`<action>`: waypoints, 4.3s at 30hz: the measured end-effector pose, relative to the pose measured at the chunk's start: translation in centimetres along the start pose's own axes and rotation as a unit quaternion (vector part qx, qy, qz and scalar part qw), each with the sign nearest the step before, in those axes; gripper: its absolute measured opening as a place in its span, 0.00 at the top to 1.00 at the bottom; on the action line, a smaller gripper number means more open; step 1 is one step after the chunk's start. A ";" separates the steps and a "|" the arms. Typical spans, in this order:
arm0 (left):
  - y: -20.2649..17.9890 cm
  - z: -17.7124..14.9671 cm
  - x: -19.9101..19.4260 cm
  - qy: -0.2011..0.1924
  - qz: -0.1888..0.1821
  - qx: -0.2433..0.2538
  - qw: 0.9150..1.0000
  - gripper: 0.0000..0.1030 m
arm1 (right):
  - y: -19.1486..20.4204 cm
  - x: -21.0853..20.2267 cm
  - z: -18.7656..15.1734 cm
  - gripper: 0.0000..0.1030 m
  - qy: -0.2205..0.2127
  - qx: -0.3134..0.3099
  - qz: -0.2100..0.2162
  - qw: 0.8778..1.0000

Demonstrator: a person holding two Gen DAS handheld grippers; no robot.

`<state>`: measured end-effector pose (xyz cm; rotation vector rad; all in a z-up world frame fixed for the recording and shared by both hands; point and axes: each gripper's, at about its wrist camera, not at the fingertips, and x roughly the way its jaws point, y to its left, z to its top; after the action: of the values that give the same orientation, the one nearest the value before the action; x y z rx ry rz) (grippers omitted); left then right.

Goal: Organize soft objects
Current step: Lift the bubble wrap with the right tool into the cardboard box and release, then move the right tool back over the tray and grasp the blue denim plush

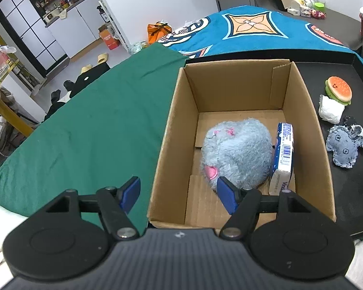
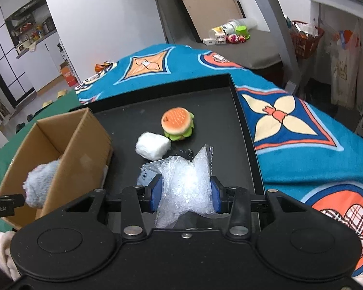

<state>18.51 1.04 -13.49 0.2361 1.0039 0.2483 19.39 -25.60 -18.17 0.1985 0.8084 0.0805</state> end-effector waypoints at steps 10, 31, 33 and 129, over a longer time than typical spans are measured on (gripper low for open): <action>0.8 0.1 -0.5 -0.005 -0.024 0.004 1.000 0.33 | 1.8 -2.1 1.7 0.61 -0.029 -0.016 0.008 0.999; 3.4 -0.2 0.1 -0.017 -0.074 -0.042 0.996 0.37 | 8.4 -3.7 3.4 0.61 -0.054 -0.103 0.051 0.992; 3.6 -0.3 0.2 -0.019 -0.077 -0.046 0.996 0.37 | 9.2 -3.6 3.7 0.61 -0.056 -0.113 0.052 0.991; 0.8 0.9 3.4 0.018 -0.008 -0.011 1.000 0.54 | 3.9 6.4 -1.4 0.56 0.036 -0.107 0.054 0.992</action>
<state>20.92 2.80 -15.46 0.2029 1.0371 0.2493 22.80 -20.60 -22.84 0.0371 0.8541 0.2771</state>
